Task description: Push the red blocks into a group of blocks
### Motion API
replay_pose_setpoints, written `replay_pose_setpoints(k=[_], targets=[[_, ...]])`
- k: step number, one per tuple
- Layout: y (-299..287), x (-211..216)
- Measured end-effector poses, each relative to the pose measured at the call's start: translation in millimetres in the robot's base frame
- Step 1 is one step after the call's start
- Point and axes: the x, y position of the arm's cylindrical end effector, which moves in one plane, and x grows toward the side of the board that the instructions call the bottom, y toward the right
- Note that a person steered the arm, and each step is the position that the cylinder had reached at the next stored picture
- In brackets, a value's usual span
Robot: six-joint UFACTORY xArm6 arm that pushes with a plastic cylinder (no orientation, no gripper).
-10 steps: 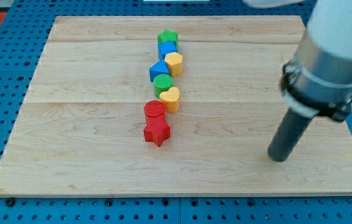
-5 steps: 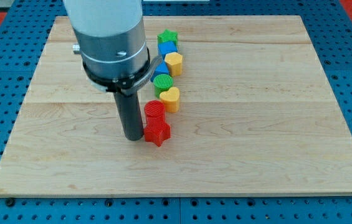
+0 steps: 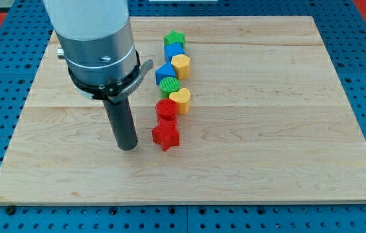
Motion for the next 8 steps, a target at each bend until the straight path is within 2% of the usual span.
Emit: replay_pose_setpoints(k=[1, 2, 3, 4, 5, 7, 8], targets=[[-0.3, 17.7], [31.0, 17.5], [60.8, -4.4], [67.0, -19.4], [58.8, -0.2], [24.2, -2.4], [24.3, -16.6]])
